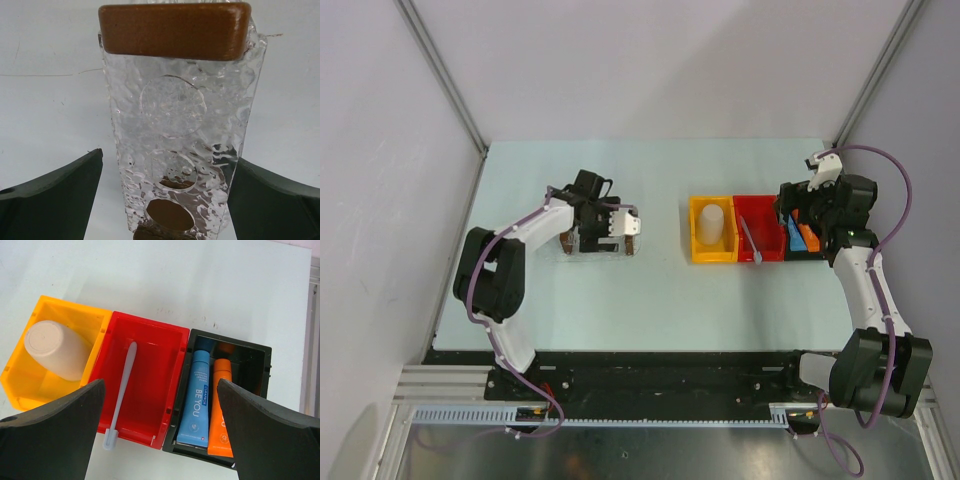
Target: Prepare toiletry sets of a toothbrush and toothpaste on the tray
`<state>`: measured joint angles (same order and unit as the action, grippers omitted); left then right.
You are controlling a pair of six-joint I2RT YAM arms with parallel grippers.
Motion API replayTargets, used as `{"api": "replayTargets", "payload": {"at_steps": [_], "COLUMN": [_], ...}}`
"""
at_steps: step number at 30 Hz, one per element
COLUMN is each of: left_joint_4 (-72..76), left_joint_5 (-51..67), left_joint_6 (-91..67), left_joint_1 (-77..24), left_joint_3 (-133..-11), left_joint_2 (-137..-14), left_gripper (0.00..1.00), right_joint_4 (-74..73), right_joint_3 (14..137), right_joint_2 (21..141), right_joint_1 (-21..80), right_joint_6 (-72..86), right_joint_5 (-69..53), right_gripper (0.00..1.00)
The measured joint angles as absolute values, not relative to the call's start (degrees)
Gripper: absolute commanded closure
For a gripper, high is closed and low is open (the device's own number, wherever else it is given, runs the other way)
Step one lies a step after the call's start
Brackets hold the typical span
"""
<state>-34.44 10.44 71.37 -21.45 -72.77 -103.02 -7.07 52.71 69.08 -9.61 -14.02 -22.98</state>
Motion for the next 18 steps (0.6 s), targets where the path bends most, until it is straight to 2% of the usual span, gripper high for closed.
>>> {"api": "replayTargets", "payload": {"at_steps": [18], "left_joint_4": [-34.39], "left_joint_5": [9.02], "left_joint_6": [66.37], "left_joint_1": [-22.06], "left_joint_3": [-72.77], "left_joint_2": [-103.02], "left_gripper": [0.02], "right_joint_4": [-7.09], "right_joint_3": [52.71], "right_joint_2": [68.73], "right_joint_1": [-9.63], "right_joint_6": [-14.00], "right_joint_5": [-23.03], "right_gripper": [0.00]}}
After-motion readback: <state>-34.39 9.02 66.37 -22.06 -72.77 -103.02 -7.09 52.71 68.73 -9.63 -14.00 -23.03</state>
